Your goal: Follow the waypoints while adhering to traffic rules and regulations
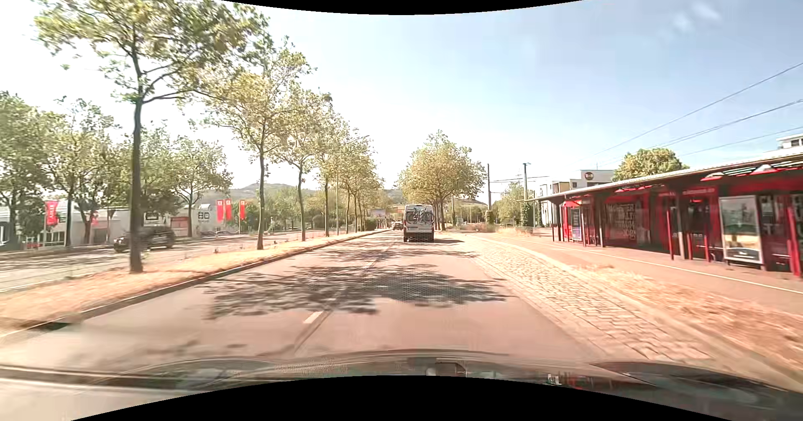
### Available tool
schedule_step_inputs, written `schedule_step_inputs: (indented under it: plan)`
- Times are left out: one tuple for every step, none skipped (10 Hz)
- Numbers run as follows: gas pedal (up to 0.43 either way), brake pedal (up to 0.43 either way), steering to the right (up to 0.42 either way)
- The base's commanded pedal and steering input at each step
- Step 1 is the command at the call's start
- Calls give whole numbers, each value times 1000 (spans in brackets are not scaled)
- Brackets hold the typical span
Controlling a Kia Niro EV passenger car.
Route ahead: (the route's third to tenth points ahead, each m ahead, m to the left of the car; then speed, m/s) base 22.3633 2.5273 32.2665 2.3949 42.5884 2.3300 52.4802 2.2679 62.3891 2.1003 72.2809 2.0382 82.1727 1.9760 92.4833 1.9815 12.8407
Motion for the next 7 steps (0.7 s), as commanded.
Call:
schedule_step_inputs:
  plan:
    - [209,0,-1]
    - [209,0,-1]
    - [209,0,-1]
    - [209,0,-1]
    - [209,0,-1]
    - [209,0,-1]
    - [209,0,-1]
